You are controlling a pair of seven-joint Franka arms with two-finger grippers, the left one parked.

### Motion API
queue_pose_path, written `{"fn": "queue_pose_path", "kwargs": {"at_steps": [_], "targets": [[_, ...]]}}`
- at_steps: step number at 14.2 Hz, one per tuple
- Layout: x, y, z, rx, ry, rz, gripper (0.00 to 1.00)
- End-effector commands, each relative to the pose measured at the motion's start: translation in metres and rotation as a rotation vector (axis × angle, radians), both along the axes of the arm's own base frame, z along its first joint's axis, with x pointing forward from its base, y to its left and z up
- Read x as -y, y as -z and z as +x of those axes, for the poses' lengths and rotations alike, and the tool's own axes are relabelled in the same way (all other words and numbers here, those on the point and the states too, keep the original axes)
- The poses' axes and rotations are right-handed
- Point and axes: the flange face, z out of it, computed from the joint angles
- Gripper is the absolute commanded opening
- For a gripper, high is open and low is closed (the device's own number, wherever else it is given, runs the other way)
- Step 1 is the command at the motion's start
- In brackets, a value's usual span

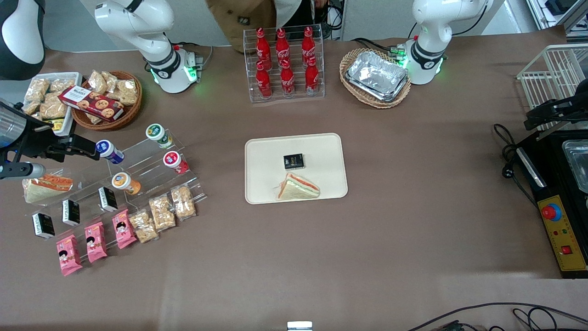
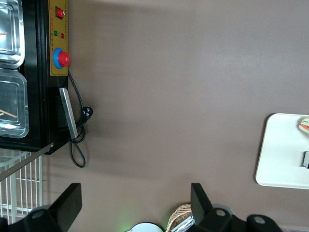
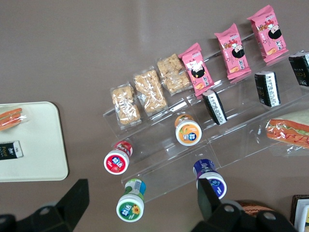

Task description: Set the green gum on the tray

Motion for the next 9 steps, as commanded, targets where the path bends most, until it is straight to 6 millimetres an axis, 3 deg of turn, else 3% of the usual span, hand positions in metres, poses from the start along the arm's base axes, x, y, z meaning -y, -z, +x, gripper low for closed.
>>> {"fn": "queue_pose_path", "kwargs": {"at_steps": [1, 6, 7, 9], "targets": [[0.004, -0.004, 0.003, -0.007, -0.007, -0.009, 1.0], [0.005, 0.0, 0.002, -0.024, -0.006, -0.005, 1.0], [0.014, 0.002, -0.002, -0.037, 0.011, 0.004, 1.0], [0.011, 0.004, -0.019, -0.094, 0.008, 0.01, 1.0]]}}
